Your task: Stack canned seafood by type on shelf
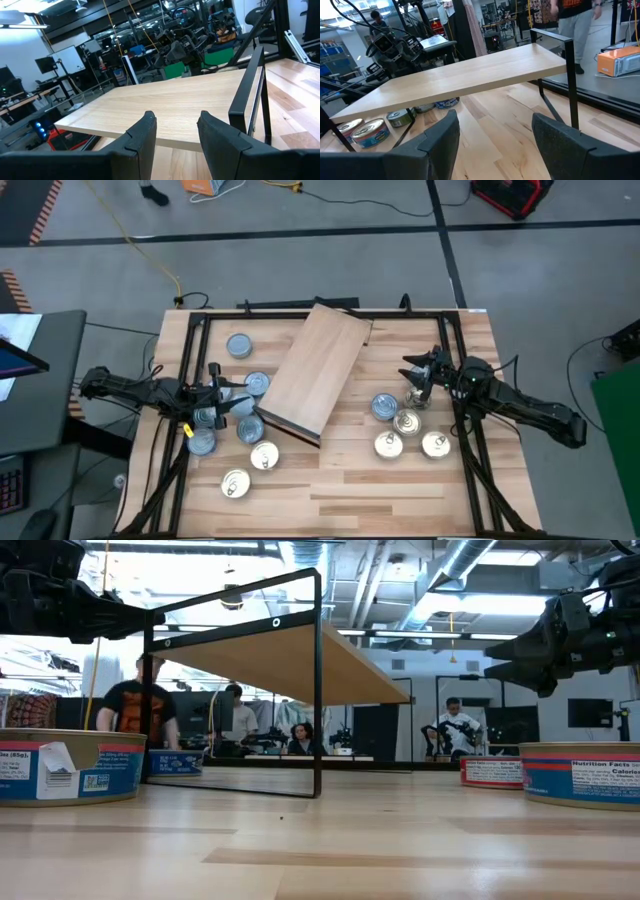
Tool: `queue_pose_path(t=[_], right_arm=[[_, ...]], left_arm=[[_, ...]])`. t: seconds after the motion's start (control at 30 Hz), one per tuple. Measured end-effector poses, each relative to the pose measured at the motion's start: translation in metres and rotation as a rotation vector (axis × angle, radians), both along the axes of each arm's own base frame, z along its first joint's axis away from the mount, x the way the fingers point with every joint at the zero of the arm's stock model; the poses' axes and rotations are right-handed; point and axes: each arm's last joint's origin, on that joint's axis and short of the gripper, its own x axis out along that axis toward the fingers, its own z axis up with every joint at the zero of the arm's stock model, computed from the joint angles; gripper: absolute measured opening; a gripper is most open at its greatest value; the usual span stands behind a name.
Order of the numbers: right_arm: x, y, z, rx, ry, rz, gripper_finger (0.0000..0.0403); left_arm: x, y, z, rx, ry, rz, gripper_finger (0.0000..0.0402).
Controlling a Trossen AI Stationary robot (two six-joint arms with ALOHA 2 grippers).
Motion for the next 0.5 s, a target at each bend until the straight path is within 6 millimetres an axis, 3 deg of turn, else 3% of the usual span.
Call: queue_pose_path(t=[0.33, 0.5], right_arm=[[0.0000, 0.0000, 0.0000, 0.000, 0.000, 0.000, 0.0275], [0.0000, 0.0000, -0.0001, 0.000, 0.000, 0.000, 0.0275]], left_arm=[[0.0000, 0.0000, 0.0000, -0.001, 0.000, -0.001, 0.0138], [0.0000, -0.0022, 0.0034, -0.169, -0.059, -0.093, 0.0138]])
